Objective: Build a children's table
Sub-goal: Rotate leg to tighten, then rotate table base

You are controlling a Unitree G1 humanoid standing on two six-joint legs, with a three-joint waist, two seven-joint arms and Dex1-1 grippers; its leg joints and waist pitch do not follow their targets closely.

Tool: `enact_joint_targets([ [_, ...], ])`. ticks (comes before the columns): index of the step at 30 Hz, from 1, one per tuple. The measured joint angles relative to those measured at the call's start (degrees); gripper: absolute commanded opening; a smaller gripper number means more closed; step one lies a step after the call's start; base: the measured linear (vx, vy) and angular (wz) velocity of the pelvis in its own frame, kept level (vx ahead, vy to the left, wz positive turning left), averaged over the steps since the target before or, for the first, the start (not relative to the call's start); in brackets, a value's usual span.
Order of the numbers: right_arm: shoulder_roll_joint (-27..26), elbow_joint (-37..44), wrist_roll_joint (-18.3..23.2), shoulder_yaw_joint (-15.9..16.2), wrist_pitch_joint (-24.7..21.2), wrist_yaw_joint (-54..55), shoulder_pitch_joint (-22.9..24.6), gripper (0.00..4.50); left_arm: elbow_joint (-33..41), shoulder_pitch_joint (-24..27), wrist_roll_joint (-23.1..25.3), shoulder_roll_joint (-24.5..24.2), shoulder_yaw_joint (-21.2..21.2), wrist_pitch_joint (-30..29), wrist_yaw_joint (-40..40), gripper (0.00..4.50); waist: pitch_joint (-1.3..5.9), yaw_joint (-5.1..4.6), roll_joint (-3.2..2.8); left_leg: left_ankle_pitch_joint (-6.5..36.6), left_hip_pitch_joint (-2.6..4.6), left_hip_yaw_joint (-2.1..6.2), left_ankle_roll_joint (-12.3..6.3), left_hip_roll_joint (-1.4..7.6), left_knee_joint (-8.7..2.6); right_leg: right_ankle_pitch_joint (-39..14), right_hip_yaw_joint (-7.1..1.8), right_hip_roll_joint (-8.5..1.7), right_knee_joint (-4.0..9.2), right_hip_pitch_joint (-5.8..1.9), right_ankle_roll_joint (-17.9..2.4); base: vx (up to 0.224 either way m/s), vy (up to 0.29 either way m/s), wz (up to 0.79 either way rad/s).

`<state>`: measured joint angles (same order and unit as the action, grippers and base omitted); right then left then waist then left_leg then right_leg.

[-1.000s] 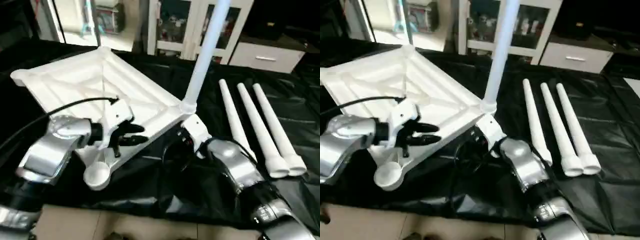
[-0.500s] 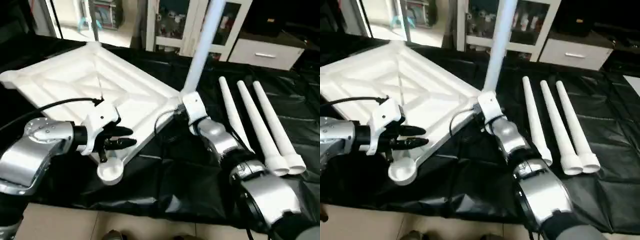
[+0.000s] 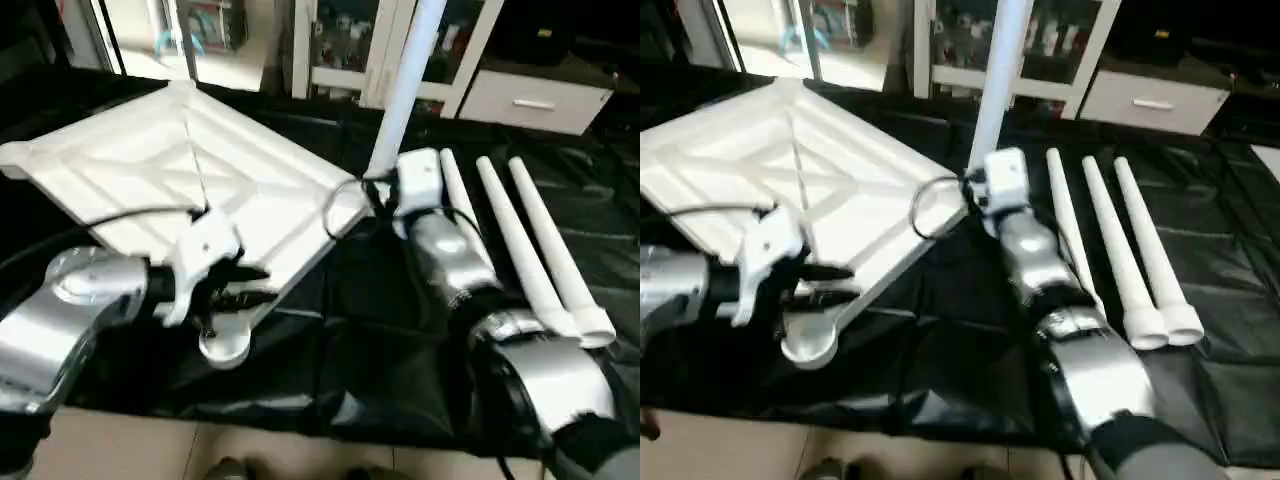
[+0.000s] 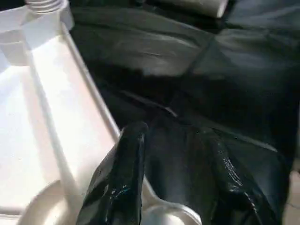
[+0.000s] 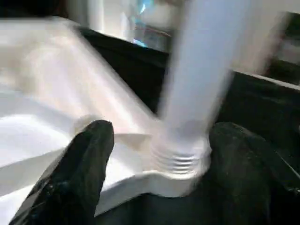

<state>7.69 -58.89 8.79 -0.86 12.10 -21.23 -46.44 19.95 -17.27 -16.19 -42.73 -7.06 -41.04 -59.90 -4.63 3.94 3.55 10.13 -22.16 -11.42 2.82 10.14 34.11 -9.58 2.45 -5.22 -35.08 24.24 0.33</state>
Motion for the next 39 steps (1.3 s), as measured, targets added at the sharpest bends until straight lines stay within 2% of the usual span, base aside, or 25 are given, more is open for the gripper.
enact_joint_targets([
  [1,0.5,4.1,1.8,0.0,-1.6,-3.6,2.3,3.63,0.5,0.1,-0.1,-0.3,-0.1,0.1,-0.3,1.59,0.00,-0.01,0.00,0.0,0.00,0.00,-0.01,0.00,0.04,0.0,-0.01,0.00,-0.03,-0.01,0.0,0.000,0.000,0.00],
  [4,4.0,21.5,8.1,1.6,-9.9,-12.9,10.9,3.63,2.4,0.5,-0.6,-2.2,-0.6,0.0,-2.1,1.59,0.00,0.17,0.01,0.0,0.12,0.01,-0.02,0.02,0.12,0.0,-0.01,0.00,-0.09,-0.13,0.0,0.000,0.000,0.00],
  [5,6.7,29.1,11.3,2.8,-13.9,-16.2,14.3,3.63,2.9,1.0,-0.7,-3.2,-0.8,0.1,-2.8,1.59,-0.01,0.48,0.01,0.0,0.25,0.01,-0.01,0.03,0.13,0.0,-0.02,0.00,-0.09,-0.23,0.0,0.000,0.000,0.00],
  [7,12.1,39.9,15.5,5.2,-18.9,-21.2,19.0,3.63,3.1,1.5,-0.6,-4.9,-1.2,0.3,-3.7,1.59,0.00,0.96,0.01,0.0,0.36,0.02,-0.01,0.06,0.13,0.0,-0.03,0.03,-0.09,-0.31,0.0,0.000,0.000,0.00],
  [9,17.1,47.9,17.6,7.7,-21.8,-26.4,22.6,3.63,3.6,1.8,-0.5,-6.7,-2.2,0.3,-4.6,1.59,0.07,1.12,0.12,0.0,0.53,0.01,0.00,0.07,0.12,0.0,-0.05,0.03,-0.11,-0.41,0.1,0.000,0.000,0.00],
  [11,20.2,53.2,17.7,9.6,-23.9,-31.0,25.9,3.63,4.6,2.2,-0.2,-7.8,-3.5,0.3,-5.6,1.59,0.20,1.12,0.32,0.0,0.76,0.01,0.01,0.07,0.10,-0.2,-0.07,0.04,-0.13,-0.58,0.4,0.000,0.000,0.00],
  [14,21.6,58.2,17.7,10.5,-27.6,-34.3,29.0,3.63,4.7,2.4,0.4,-7.9,-5.3,0.3,-5.8,1.59,0.32,1.07,0.50,0.0,0.80,0.02,0.01,0.07,0.10,-0.2,-0.09,0.04,-0.13,-0.59,0.4,0.000,0.000,0.00],
  [18,24.8,64.4,18.6,11.5,-31.7,-34.7,30.1,3.63,4.6,3.0,2.4,-9.1,-7.7,0.9,-5.8,1.59,0.51,1.12,0.78,0.0,0.85,0.01,0.01,0.05,0.10,-0.2,-0.13,0.04,-0.13,-0.61,0.4,0.000,0.000,0.00],
  [20,25.1,66.0,18.9,12.1,-32.5,-34.3,30.1,3.63,4.6,3.2,3.6,-9.9,-9.1,1.5,-5.6,1.59,0.69,1.13,1.05,0.0,0.88,0.04,0.01,0.06,0.10,-0.2,-0.10,0.04,-0.14,-0.63,0.4,0.000,0.000,0.00],
  [26,25.1,68.1,18.6,12.8,-34.6,-35.2,31.2,3.63,4.1,3.5,7.1,-11.3,-11.0,2.2,-4.9,1.59,0.91,1.29,1.39,0.0,0.88,0.05,0.01,0.03,0.12,-0.2,-0.13,0.04,-0.08,-0.72,0.4,0.000,0.000,0.00],
  [39,26.6,70.8,18.0,13.7,-36.7,-35.8,33.5,3.63,-0.2,0.6,10.7,-8.2,-13.7,3.6,-2.1,1.59,1.13,1.38,1.68,0.0,0.94,0.08,0.02,0.03,0.12,-0.2,-0.09,0.04,-0.12,-0.80,0.4,0.000,0.000,0.00],
])
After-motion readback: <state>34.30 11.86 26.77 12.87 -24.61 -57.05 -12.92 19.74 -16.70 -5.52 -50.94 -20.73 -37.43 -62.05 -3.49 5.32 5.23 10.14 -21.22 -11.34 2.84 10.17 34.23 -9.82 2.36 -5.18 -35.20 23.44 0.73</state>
